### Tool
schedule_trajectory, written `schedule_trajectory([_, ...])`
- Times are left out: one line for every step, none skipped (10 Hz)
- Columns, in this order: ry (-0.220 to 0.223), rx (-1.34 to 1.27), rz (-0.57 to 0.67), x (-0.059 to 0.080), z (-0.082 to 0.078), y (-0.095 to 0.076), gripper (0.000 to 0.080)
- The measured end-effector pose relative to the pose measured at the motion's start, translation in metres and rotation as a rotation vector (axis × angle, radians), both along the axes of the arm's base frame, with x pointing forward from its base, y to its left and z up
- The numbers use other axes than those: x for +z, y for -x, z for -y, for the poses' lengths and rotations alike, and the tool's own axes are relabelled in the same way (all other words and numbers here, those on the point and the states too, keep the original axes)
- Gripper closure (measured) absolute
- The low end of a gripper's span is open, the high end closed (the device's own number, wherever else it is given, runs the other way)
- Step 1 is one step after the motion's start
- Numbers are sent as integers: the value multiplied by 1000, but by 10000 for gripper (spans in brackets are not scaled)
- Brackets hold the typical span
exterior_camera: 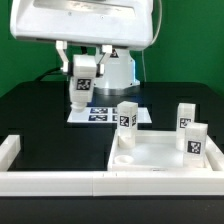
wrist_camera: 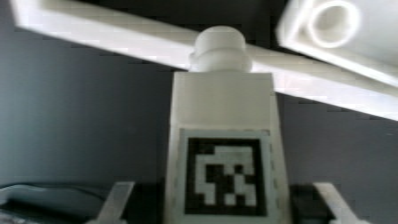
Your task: Assemble square table
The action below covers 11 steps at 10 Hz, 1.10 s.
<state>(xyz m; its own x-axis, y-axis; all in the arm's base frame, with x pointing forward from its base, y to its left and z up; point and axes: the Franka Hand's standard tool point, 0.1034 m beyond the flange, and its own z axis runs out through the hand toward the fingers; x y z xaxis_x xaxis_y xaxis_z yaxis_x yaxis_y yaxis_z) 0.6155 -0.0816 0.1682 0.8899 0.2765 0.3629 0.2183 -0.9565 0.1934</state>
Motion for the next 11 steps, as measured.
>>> schedule_trajectory([0, -3, -4, -2, 1, 1, 509])
schedule_trajectory([-2, -6, -6, -2, 1, 2, 509])
schedule_trajectory([5, -11, 9, -5, 0, 4, 509])
schedule_trajectory([15, -12, 17, -20, -9, 17, 509])
schedule_trajectory([-23, -45, 3, -34, -33, 20, 509])
schedule_trajectory([-40, -41, 7, -42, -54, 13, 509])
schedule_trajectory([-60, -49, 26, -47, -74, 4, 509])
schedule_trajectory([-108, -80, 34, -41, -97, -7, 509])
schedule_trajectory([-168, -139, -10, -31, -113, -13, 509])
schedule_trajectory([-151, -122, 13, -28, -108, -16, 509])
schedule_trajectory([-152, -132, 4, -32, -107, -14, 509])
